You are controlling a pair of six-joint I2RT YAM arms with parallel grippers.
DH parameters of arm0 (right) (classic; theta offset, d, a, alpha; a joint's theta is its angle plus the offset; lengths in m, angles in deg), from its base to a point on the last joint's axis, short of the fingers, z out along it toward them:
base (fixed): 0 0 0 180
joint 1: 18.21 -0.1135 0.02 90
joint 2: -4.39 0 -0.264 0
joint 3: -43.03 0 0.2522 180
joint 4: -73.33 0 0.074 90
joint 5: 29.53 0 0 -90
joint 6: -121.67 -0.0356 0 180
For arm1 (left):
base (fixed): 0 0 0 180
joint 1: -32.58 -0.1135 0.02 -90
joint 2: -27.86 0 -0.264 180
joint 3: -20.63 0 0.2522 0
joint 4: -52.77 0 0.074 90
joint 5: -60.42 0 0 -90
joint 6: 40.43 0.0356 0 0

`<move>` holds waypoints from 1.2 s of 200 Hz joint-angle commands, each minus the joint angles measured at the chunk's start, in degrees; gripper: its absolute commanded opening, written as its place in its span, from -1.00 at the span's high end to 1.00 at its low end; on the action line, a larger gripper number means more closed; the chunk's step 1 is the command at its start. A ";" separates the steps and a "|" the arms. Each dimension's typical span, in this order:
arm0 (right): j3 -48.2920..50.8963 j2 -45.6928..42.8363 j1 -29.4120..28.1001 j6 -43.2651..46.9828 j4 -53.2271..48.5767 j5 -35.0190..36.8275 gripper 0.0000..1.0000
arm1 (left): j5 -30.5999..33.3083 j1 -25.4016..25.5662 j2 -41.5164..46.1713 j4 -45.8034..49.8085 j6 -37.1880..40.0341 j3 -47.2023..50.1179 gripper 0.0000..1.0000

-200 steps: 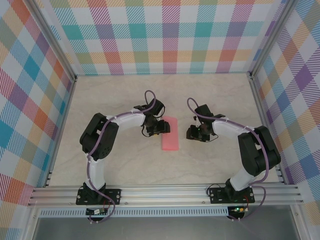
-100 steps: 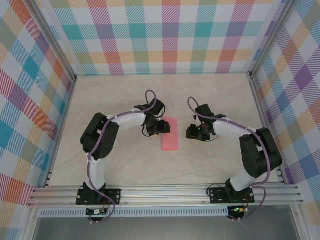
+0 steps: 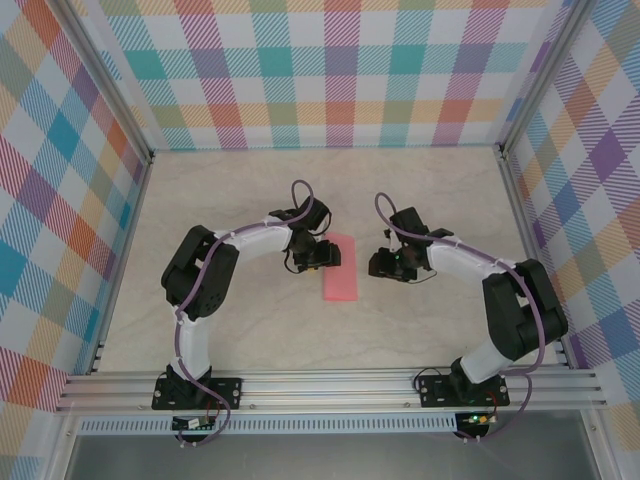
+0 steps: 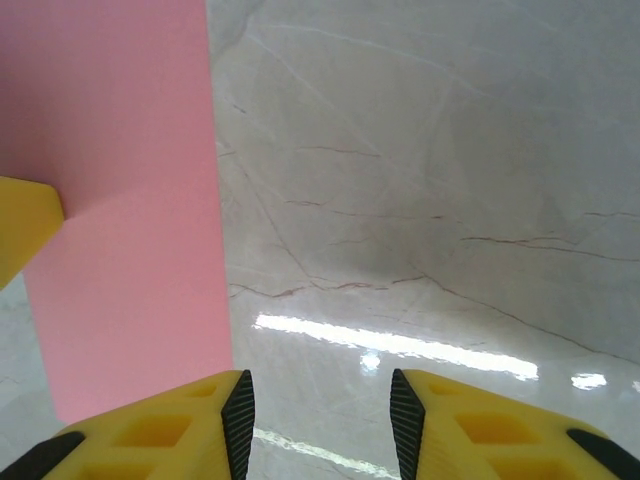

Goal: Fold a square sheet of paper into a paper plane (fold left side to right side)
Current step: Hold the square sheet of paper at the center of the table.

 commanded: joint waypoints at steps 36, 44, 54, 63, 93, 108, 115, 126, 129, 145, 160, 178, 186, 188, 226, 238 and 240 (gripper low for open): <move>1.52 2.92 -0.71 -5.17 10.37 -10.79 0.54 | -0.70 1.81 -2.90 -0.28 0.56 -0.29 -0.19; 1.39 3.66 -0.90 -5.54 11.13 -11.29 0.60 | -0.63 1.80 -2.84 -0.25 0.50 -0.29 -0.19; 1.13 4.62 -1.10 -5.99 12.02 -11.65 0.65 | -0.63 1.81 -2.89 -0.19 0.52 -0.29 -0.19; 0.87 5.46 -1.39 -6.32 12.59 -12.16 0.69 | -0.62 1.78 -2.82 -0.12 0.50 -0.25 -0.19; -1.51 8.98 -2.99 -6.62 13.25 -12.91 0.72 | -0.56 1.81 -2.77 -0.08 0.49 -0.29 -0.19; -2.63 10.35 -3.62 -6.59 13.05 -12.44 0.72 | -0.44 1.81 -2.65 -0.02 0.48 -0.28 -0.19; -3.11 11.02 -3.86 -6.58 12.78 -12.00 0.72 | -0.44 1.76 -2.71 -0.06 0.48 -0.21 -0.19; -3.82 11.83 -4.13 -6.29 11.83 -10.90 0.72 | -0.44 1.79 -2.68 -0.06 0.53 -0.20 -0.19; -4.02 12.07 -4.21 -6.16 11.44 -10.58 0.72 | -0.44 1.80 -2.72 -0.10 0.48 -0.20 -0.19; -4.91 13.17 -4.58 -5.45 9.41 -8.95 0.73 | -0.46 1.81 -2.63 -0.08 0.47 -0.12 -0.19; -5.11 13.99 -4.67 -5.04 7.55 -7.59 0.73 | -0.44 1.81 -2.39 -0.18 0.58 -0.03 -0.19; -4.87 14.76 -4.85 -4.70 5.98 -6.29 0.73 | -0.35 1.81 -1.96 -0.32 0.56 -0.03 -0.19; -4.78 15.22 -4.85 -4.39 5.34 -5.79 0.73 | -0.44 1.80 -1.63 -0.28 0.52 0.06 -0.19; -4.77 15.31 -4.85 -4.36 5.21 -5.68 0.73 | -0.42 1.81 -1.55 -0.28 0.49 -0.01 -0.19; -4.32 17.85 -5.32 -4.12 4.17 -4.77 0.73 | 0.40 1.81 1.21 0.25 0.73 -0.20 -0.22; -4.24 18.47 -5.36 -4.12 4.08 -4.64 0.73 | 1.12 1.65 2.75 0.94 1.10 -0.33 -0.26; -4.28 18.58 -5.41 -4.16 4.06 -4.64 0.73 | 1.25 1.64 2.99 0.99 1.16 -0.41 -0.26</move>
